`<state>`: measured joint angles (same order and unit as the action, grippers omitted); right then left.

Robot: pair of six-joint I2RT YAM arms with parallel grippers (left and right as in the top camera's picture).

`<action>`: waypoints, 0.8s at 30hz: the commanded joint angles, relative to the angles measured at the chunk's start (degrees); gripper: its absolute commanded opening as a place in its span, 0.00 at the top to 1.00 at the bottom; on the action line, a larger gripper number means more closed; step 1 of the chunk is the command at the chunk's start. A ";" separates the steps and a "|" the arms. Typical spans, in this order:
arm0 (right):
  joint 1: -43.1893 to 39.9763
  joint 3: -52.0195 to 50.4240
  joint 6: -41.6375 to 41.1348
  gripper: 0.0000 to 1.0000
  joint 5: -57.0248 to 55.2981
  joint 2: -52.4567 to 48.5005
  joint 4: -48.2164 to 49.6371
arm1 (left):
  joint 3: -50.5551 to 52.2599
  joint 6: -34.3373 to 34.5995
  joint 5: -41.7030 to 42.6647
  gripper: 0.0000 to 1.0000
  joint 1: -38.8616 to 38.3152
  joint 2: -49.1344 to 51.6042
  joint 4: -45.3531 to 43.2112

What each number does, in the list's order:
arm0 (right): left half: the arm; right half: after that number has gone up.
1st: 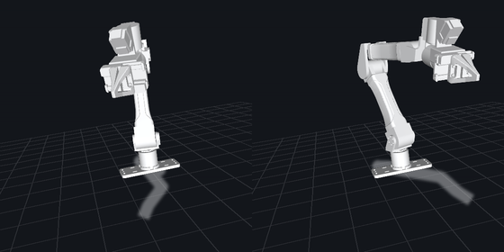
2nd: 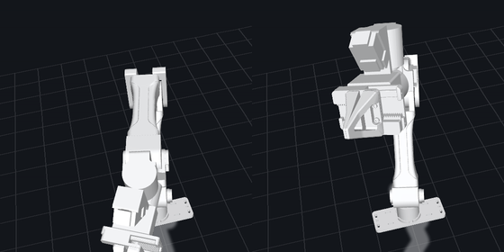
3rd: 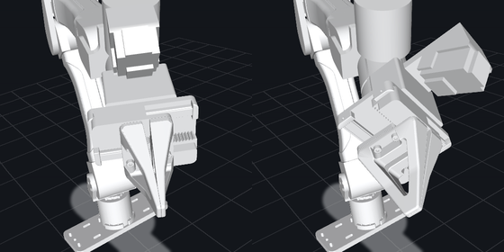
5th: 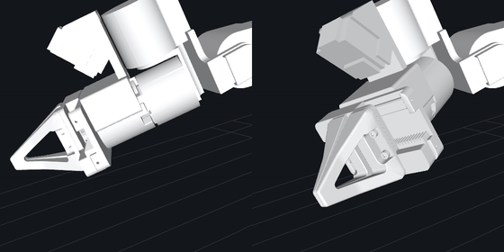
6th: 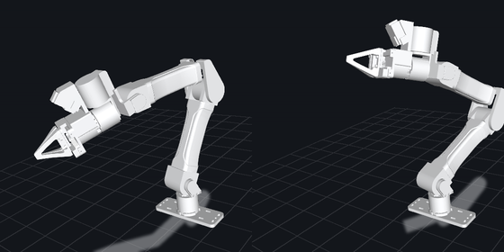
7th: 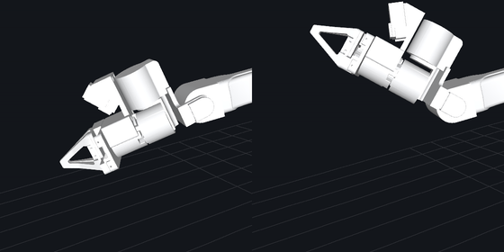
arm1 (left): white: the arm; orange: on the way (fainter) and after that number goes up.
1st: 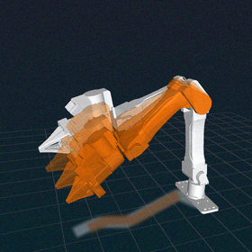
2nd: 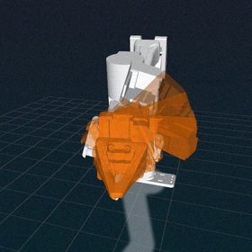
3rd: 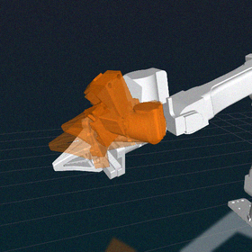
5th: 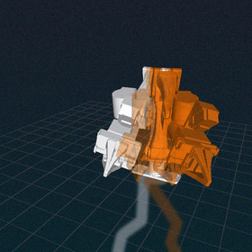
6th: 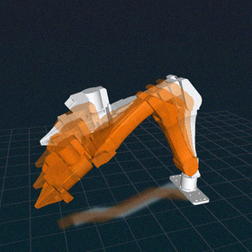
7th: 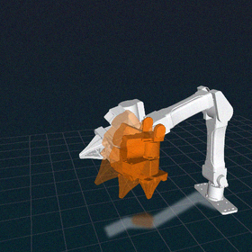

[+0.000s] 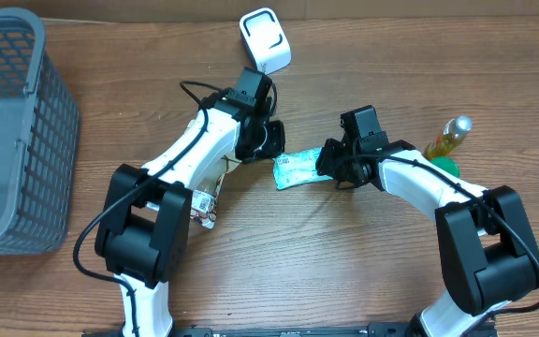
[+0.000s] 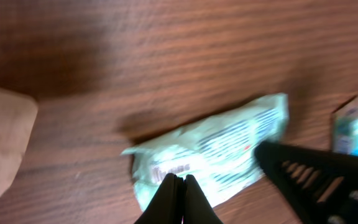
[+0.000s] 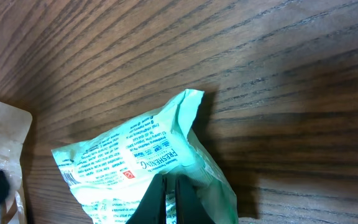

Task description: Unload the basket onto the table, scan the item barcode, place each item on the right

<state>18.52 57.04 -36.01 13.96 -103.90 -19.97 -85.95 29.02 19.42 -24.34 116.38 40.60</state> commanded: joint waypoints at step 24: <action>0.15 -1.25 -0.20 0.96 -1.27 -1.68 -0.07 | -0.46 1.73 -9.92 0.96 -0.92 5.40 -0.79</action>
<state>18.52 56.99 -36.01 13.96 -103.90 -19.84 -85.97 30.13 12.51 -24.45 120.99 39.57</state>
